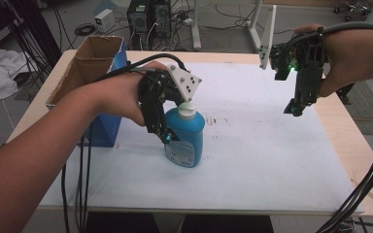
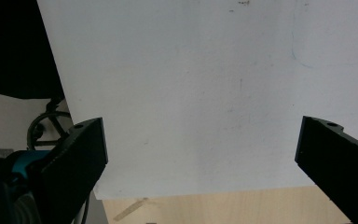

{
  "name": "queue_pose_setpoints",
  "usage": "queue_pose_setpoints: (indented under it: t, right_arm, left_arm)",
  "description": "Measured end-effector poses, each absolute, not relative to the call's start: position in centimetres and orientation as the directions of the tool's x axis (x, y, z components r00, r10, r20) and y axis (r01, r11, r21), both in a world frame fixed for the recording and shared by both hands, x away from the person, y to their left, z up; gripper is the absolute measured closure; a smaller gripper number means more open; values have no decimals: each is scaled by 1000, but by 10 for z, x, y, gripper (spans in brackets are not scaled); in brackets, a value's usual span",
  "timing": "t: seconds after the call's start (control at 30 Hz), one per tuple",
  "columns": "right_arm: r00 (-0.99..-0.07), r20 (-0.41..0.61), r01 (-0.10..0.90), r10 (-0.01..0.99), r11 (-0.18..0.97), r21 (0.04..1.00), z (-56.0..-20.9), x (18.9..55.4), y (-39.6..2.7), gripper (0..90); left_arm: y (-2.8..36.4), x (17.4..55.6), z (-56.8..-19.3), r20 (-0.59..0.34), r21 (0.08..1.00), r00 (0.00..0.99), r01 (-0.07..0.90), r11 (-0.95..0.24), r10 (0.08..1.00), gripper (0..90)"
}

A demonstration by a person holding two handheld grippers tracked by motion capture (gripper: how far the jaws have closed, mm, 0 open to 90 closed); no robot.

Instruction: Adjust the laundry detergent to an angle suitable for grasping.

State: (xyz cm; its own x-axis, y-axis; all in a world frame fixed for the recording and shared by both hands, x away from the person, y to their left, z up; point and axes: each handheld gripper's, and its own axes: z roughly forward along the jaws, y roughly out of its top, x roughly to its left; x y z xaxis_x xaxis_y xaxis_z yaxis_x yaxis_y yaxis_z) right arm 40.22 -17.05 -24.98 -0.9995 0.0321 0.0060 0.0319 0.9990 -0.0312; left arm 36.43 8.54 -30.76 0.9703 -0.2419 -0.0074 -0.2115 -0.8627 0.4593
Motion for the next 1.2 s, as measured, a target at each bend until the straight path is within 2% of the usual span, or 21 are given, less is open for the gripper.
queue_pose_setpoints:
  t: [0.57,0.77,0.97,1.2]
  right_arm:
    - [-1000,5,11,11,999,-32,-248,404,-162,15]
    - [-1000,4,5,5,999,-34,-248,403,-161,15]
    - [-1000,1,1,1,999,-32,-246,403,-159,15]
    - [-1000,0,-3,-3,999,-32,-246,403,-157,15]
  left_arm:
    - [107,363,-281,26,334,990,-140,-932,-140,89]
    - [113,366,-274,-5,283,996,-80,-956,-85,83]
    - [121,368,-263,-25,241,999,-17,-970,-24,34]
    - [132,369,-249,-14,178,1000,1,-984,-2,16]
